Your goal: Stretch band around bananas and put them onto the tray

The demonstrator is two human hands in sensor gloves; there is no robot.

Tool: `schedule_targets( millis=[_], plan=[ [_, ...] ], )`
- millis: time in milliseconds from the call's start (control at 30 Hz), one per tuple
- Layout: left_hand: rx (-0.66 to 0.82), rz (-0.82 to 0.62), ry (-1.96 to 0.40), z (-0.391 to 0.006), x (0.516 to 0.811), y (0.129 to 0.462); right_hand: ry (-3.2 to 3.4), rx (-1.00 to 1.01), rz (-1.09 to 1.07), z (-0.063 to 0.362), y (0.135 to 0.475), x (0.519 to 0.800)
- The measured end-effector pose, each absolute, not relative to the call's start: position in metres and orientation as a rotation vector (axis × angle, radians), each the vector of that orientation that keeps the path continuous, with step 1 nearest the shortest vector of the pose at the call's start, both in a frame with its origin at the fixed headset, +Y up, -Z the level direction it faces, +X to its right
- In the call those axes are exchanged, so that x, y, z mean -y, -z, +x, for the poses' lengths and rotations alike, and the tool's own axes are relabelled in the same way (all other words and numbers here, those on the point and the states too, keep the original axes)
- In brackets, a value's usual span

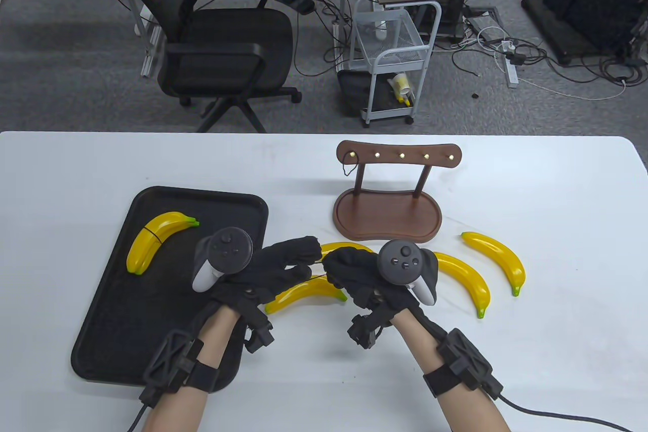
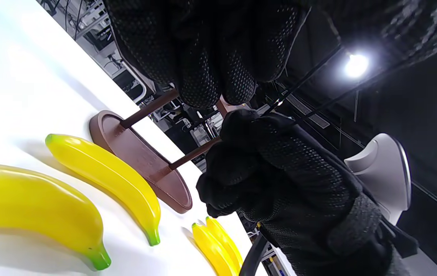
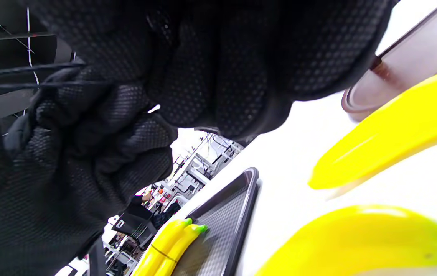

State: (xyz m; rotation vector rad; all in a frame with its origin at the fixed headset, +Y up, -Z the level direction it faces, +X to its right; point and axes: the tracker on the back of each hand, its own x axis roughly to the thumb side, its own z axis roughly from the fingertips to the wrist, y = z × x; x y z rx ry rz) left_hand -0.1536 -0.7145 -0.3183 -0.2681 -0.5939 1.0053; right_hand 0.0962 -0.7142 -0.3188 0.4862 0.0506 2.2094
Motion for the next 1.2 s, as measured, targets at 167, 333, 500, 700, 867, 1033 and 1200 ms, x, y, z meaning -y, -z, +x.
schedule_targets(
  millis=[167,333,500,700,867,1033,1200],
  plan=[
    [0.605,-0.304,-1.030,-0.153,0.716,0.319,-2.235,0.021,0.468,0.099,0.319,0.711],
    [0.632,-0.355,-1.052,-0.149,0.718,0.319,-2.238,0.046,0.454,0.101,0.319,0.710],
    [0.652,-0.368,-1.064,-0.148,0.718,0.319,-2.234,0.032,0.449,0.101,0.319,0.712],
    [0.668,-0.382,-1.100,-0.146,0.718,0.318,-2.204,-0.022,0.452,0.101,0.320,0.717],
    [0.674,-0.385,-1.152,-0.147,0.717,0.320,-2.154,-0.095,0.466,0.098,0.321,0.723],
    [0.681,-0.423,-1.242,-0.148,0.720,0.321,-2.055,-0.152,0.490,0.098,0.324,0.726],
    [0.687,-0.421,-1.247,-0.149,0.720,0.322,-1.994,-0.198,0.504,0.098,0.325,0.728]
  ],
)
